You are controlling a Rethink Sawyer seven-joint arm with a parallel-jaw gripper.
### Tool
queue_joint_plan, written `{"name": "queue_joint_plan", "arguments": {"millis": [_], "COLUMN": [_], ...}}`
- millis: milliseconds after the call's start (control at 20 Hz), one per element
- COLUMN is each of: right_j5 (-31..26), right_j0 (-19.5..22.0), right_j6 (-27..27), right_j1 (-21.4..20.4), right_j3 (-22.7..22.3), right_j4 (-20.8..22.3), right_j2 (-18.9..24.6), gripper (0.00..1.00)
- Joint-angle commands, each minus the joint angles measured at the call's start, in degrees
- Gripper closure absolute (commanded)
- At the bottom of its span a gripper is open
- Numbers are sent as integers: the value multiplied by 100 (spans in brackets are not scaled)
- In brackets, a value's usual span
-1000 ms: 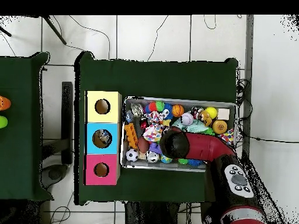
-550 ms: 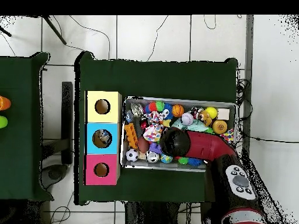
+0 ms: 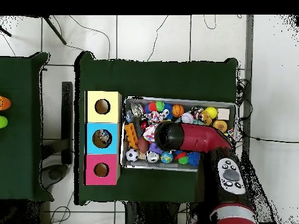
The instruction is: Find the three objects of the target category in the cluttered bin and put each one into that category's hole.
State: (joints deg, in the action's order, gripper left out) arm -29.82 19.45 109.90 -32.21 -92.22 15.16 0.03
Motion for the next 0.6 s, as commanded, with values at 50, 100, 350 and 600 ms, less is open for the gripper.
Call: {"name": "queue_joint_plan", "arguments": {"millis": [50,100,350,600], "right_j5": [-644,-652,-540,-272], "right_j0": [-430,-476,-750,-603], "right_j6": [1058,1139,1320,1199], "right_j1": [329,361,437,357], "right_j3": [506,538,638,426], "right_j4": [-327,-427,-573,-939], "right_j2": [-178,-215,-483,-361], "gripper": [100,100,100,100]}}
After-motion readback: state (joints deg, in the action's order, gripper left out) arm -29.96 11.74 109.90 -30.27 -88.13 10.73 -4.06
